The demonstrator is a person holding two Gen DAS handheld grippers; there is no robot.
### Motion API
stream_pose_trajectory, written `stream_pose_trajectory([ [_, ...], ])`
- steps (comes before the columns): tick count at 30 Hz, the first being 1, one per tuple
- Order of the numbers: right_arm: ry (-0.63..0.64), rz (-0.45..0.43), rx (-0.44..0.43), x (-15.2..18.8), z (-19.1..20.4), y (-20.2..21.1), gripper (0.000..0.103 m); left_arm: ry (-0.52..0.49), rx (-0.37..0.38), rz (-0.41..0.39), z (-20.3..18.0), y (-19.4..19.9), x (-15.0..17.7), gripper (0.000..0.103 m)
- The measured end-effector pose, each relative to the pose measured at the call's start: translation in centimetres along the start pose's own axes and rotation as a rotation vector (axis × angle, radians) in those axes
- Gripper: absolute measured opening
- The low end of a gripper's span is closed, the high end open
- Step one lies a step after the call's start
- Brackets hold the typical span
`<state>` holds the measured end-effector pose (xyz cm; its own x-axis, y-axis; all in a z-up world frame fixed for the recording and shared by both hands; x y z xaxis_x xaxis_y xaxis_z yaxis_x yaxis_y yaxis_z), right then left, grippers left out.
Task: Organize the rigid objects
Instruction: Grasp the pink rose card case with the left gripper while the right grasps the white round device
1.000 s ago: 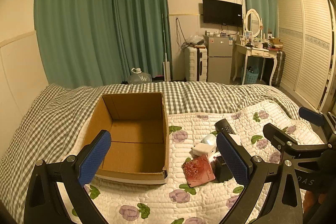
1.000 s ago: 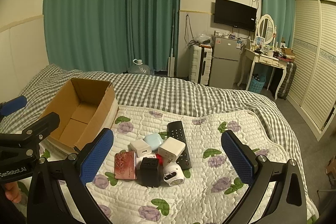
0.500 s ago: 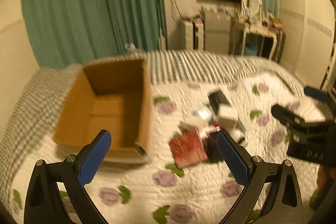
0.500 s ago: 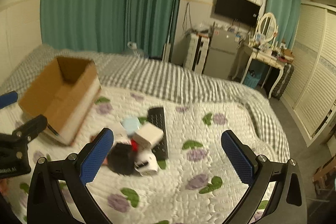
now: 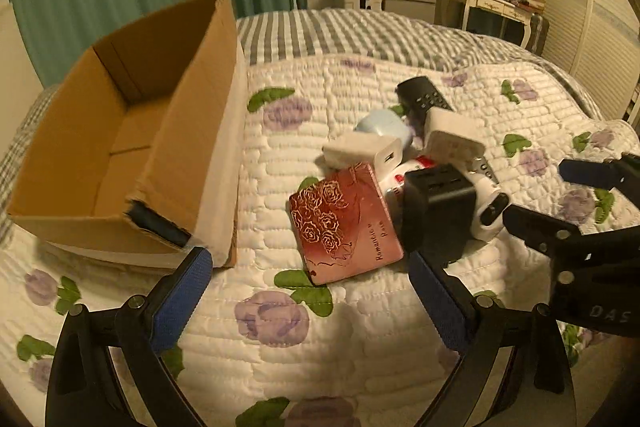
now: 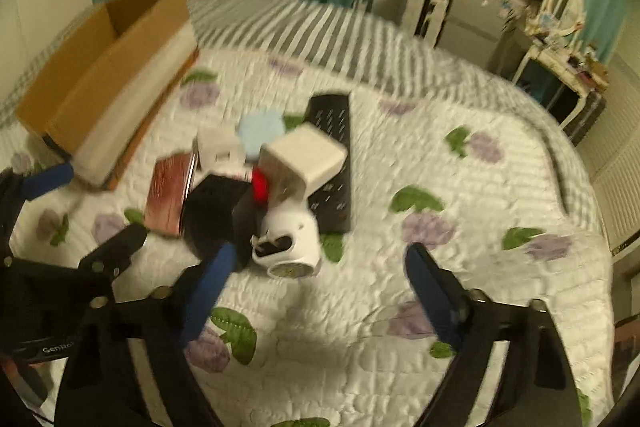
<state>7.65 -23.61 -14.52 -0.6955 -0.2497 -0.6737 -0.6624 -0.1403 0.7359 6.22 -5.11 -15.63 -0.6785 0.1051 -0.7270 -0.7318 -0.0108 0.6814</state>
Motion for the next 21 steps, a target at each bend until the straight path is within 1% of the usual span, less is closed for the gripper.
stream_pose_trajectory([
  [3,0.015,0.050,-0.013,0.3,0.5,-1.8,0.075,0.012,0.016,0.013,0.3,-0.8,0.3,0.099],
  [7,0.032,0.106,-0.043,0.6,1.1,-3.9,0.072,0.019,0.030,0.030,0.5,-1.4,0.5,0.097],
  [10,0.039,0.128,-0.034,0.2,1.4,-5.7,0.069,0.011,0.039,0.028,0.2,-1.5,0.3,0.097],
  [12,0.040,0.147,-0.041,0.2,1.5,-6.6,0.047,0.010,0.039,0.030,0.1,-1.7,0.2,0.095],
  [13,0.031,0.152,-0.066,0.3,1.5,-6.8,0.046,0.013,0.044,0.034,0.1,-1.7,0.2,0.092],
  [14,0.035,0.147,-0.060,0.3,1.5,-6.6,0.046,0.017,0.047,0.037,0.0,-1.9,0.1,0.086],
  [15,0.040,0.137,-0.051,0.4,1.5,-6.1,0.046,0.026,0.051,0.043,0.0,-2.0,0.1,0.083],
  [16,0.042,0.131,-0.045,0.5,1.5,-5.7,0.046,0.035,0.057,0.052,0.0,-2.3,0.1,0.076],
  [17,0.045,0.116,-0.036,0.5,1.4,-4.9,0.046,0.048,0.067,0.064,0.0,-2.7,0.0,0.074],
  [19,0.048,0.094,-0.015,0.7,1.0,-3.7,0.046,0.073,0.081,0.087,0.0,-3.5,0.1,0.074],
  [21,0.038,0.082,0.004,0.8,0.5,-3.0,0.046,0.074,0.083,0.102,-0.3,-4.2,0.3,0.074],
])
Point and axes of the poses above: each gripper's, at about its wrist camera, not at the fingertips, and y roughly against the way its jaws point, z to its left, x to its underside, the point moved 1 cm from there along -y, roughly the way its jaws point, and after that the axes turned 9 degrees about -z, right-handed, at the moved point
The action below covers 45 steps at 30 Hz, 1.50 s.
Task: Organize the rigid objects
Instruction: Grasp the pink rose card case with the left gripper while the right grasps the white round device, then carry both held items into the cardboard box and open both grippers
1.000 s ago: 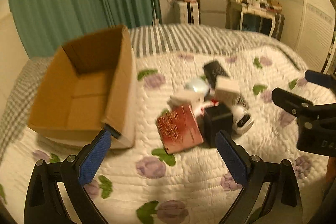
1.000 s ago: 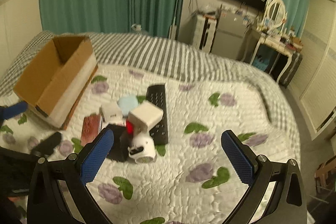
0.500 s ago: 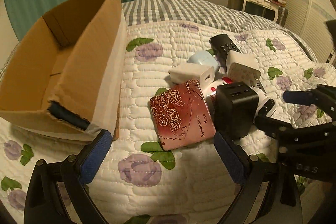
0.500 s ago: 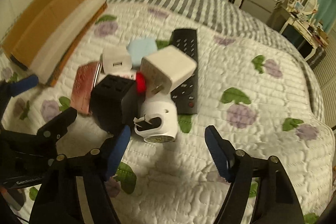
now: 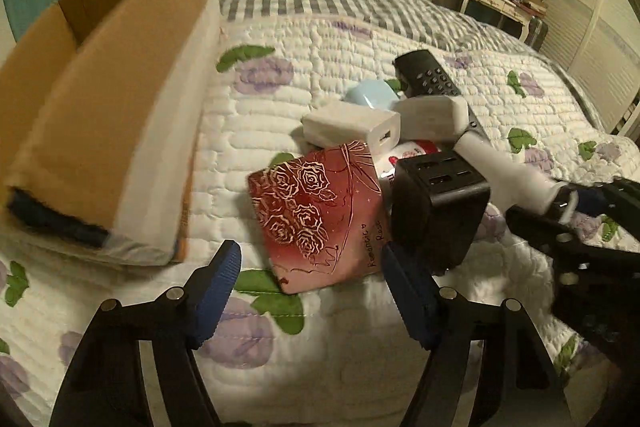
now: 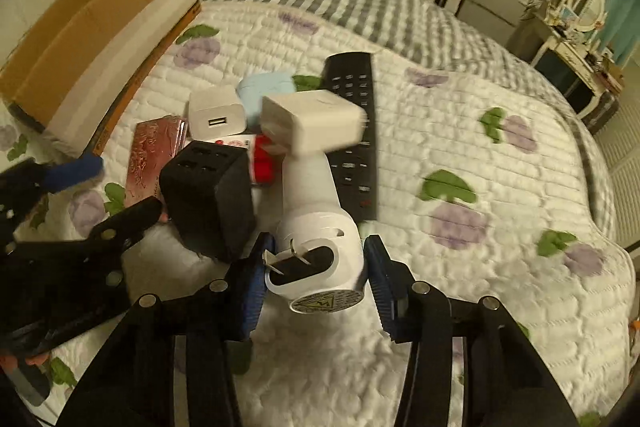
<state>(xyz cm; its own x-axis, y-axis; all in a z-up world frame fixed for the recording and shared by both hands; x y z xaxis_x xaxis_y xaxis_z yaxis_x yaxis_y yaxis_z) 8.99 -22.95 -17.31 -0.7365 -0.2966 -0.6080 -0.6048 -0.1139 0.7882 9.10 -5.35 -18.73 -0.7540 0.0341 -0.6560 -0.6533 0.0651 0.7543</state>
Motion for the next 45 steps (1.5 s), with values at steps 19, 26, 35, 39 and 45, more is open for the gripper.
stream_pose_trajectory([
  [19,0.009,0.004,0.020,0.1,0.0,-0.2,0.046,0.028,0.006,0.030,-0.6,-1.5,-0.3,0.069],
  [26,0.011,-0.078,0.035,0.2,0.4,2.7,0.046,0.027,0.025,-0.010,-0.2,2.0,-0.3,0.067],
  [35,-0.018,-0.174,0.066,0.1,1.6,7.9,0.046,0.025,0.073,-0.098,0.5,7.6,-0.8,0.067],
  [39,-0.025,-0.201,0.064,0.2,2.4,9.9,0.046,0.030,0.082,-0.157,1.1,10.2,-1.6,0.067],
  [45,0.003,-0.289,0.067,-2.7,3.8,13.9,0.046,0.033,0.073,-0.285,3.4,15.0,-4.9,0.067],
])
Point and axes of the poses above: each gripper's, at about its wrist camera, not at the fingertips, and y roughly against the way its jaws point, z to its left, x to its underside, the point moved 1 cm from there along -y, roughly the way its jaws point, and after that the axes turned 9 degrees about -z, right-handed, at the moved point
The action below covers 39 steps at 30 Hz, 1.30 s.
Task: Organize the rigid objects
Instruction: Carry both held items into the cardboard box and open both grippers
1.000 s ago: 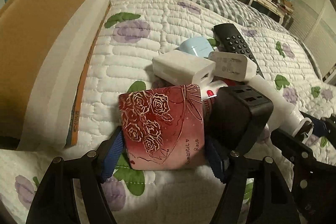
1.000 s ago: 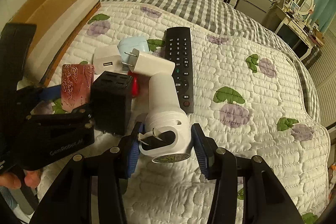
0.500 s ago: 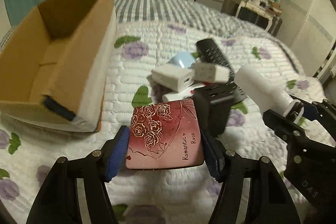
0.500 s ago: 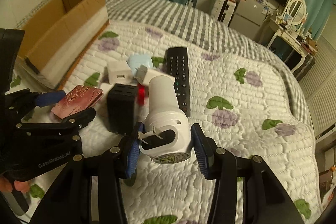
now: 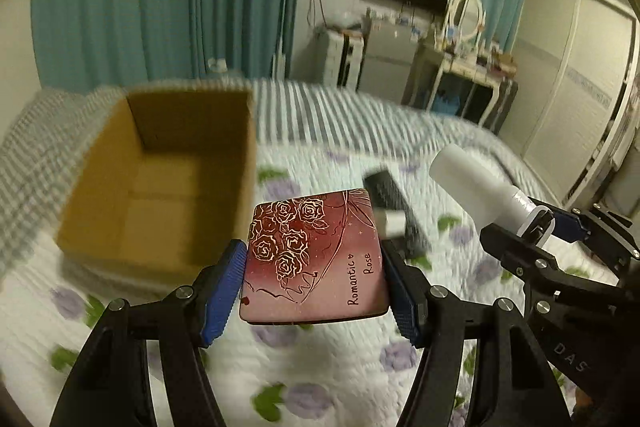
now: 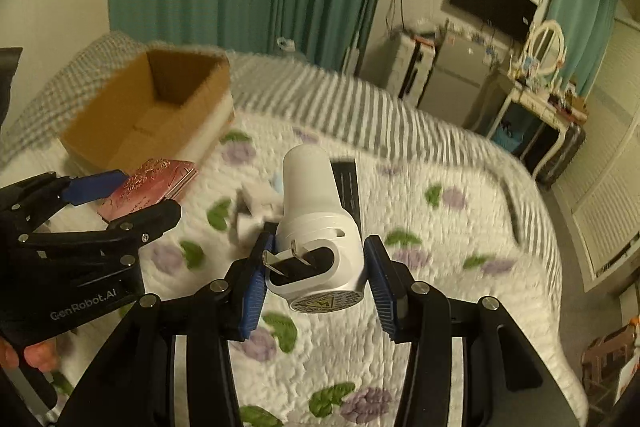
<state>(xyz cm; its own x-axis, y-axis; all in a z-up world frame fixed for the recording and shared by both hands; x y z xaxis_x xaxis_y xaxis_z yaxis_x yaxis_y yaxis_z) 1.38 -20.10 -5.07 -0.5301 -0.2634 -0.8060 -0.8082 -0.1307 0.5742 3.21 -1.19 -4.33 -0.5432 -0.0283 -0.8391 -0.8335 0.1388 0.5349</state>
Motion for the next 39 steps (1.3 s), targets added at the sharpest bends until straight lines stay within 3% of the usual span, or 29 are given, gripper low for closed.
stream_pose_trajectory([
  [5,0.034,-0.096,-0.041,-5.3,2.1,1.6,0.046,-0.025,-0.052,-0.086,3.4,1.4,-4.3,0.067],
  [9,0.034,-0.142,-0.112,-9.0,4.5,1.0,0.046,-0.040,-0.104,-0.104,6.5,1.0,-6.2,0.067],
  [17,0.024,-0.130,-0.236,-13.7,10.0,-5.6,0.046,-0.080,-0.191,-0.060,12.1,-2.9,-6.6,0.067],
  [22,0.019,-0.076,-0.279,-13.9,12.5,-10.8,0.046,-0.133,-0.194,-0.001,13.4,-6.6,-5.1,0.067],
  [27,0.015,-0.005,-0.315,-13.0,14.0,-15.9,0.046,-0.124,-0.177,0.048,14.2,-8.6,-3.9,0.067],
  [37,0.026,0.006,-0.359,-12.1,14.9,-18.8,0.047,-0.101,-0.168,0.077,14.5,-9.7,-3.2,0.069],
  [39,0.011,-0.002,-0.352,-12.3,14.4,-18.1,0.061,-0.109,-0.185,0.068,14.3,-9.2,-3.1,0.070],
])
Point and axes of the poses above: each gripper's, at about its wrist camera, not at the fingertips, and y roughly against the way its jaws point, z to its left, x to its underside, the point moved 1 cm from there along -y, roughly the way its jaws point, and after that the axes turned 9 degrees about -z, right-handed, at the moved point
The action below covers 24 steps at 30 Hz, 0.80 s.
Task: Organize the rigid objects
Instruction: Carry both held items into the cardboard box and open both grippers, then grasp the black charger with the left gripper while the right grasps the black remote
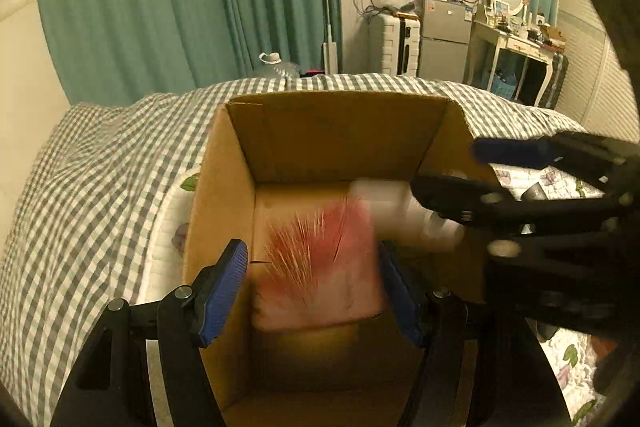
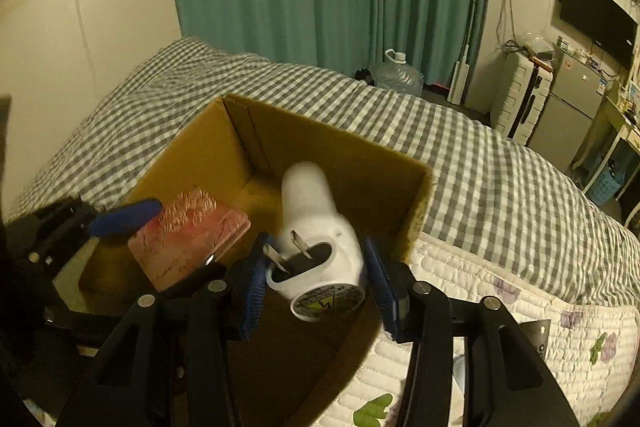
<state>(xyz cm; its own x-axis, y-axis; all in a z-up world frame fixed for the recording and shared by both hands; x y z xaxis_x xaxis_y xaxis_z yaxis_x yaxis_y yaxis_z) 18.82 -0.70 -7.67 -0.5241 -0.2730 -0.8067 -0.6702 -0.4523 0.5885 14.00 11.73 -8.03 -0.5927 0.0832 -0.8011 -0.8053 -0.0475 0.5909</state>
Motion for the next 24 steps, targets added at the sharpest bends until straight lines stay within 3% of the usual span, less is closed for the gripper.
stream_pose_trajectory([
  [3,-0.027,-0.039,0.014,-0.5,-0.7,2.3,0.081,-0.013,-0.021,-0.028,-0.5,1.7,-0.4,0.071],
  [7,-0.028,-0.079,0.064,-1.1,-2.3,6.4,0.082,0.028,-0.029,-0.058,-1.4,4.3,-1.5,0.071],
  [15,-0.015,-0.153,0.212,-0.8,-7.3,16.5,0.088,0.023,0.007,-0.128,-6.9,9.5,-3.8,0.072],
  [20,-0.016,-0.151,0.292,1.3,-11.6,20.8,0.089,0.047,0.035,-0.113,-10.9,9.8,-3.7,0.072],
  [24,-0.013,-0.101,0.346,4.1,-14.7,21.5,0.089,0.050,0.057,-0.071,-14.4,8.4,-2.5,0.072],
])
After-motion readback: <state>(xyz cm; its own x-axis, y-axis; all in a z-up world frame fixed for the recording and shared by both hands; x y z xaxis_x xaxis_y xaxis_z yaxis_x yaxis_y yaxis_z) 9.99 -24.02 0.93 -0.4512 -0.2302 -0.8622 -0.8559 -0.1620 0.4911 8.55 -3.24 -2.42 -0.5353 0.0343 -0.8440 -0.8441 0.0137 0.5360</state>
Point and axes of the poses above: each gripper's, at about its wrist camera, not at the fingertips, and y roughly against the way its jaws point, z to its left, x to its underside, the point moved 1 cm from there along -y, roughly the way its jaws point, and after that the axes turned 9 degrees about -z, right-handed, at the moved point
